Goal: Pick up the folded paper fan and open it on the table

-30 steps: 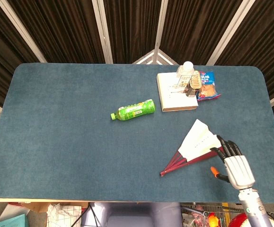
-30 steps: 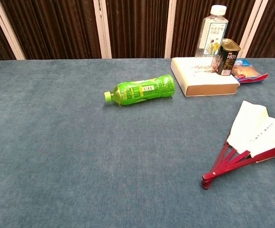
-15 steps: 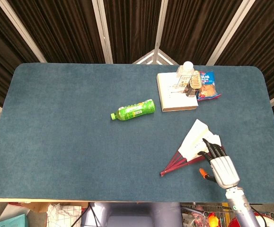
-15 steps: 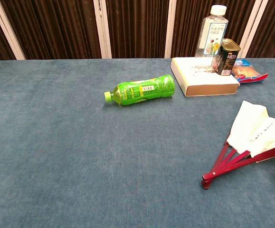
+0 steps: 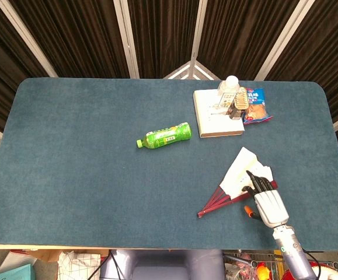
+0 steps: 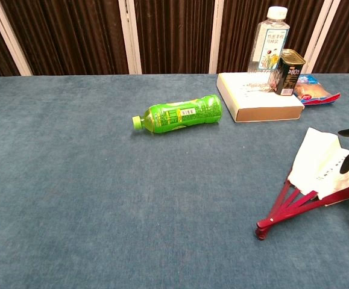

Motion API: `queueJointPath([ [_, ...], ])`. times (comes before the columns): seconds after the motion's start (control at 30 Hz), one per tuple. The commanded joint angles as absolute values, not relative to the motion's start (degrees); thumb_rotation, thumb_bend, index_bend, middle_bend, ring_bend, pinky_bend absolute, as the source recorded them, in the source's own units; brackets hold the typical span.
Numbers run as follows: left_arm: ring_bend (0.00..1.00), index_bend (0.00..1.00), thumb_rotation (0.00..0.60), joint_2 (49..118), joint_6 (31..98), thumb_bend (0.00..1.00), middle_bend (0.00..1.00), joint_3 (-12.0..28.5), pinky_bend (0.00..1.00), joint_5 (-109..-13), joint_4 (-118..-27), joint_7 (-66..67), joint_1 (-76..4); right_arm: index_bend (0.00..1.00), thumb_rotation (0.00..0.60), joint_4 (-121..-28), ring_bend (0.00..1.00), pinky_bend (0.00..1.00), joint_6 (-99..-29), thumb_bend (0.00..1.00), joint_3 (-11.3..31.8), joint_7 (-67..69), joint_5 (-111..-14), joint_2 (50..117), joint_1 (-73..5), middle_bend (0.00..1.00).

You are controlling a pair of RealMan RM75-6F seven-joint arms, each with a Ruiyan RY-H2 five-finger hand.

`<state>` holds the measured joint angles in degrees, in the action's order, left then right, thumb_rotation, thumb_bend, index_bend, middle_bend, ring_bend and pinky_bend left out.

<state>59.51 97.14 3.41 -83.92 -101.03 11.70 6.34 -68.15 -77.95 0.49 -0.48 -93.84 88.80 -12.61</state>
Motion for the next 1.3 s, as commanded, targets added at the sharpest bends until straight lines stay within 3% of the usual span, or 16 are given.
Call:
queueJointPath([
  [0.03,0.0,0.15,0.6,59.54,97.11,0.04,0.0,3.45,0.0,-83.76,-101.07,11.74,6.35,0.38,0.6,-66.68,0.15,0.17,-77.62,0.28,0.62,0.2,-93.55,89.54,-13.04,0.04],
  [1.3,0.0,0.15,0.6,60.05,97.19,0.04,0.0,3.79,0.0,-83.25,-101.05,13.01,6.19,0.51,0.6,-56.89,0.16,0.18,-71.0,0.29,1.67,1.28,-90.75,96.47,-18.54,0.06],
])
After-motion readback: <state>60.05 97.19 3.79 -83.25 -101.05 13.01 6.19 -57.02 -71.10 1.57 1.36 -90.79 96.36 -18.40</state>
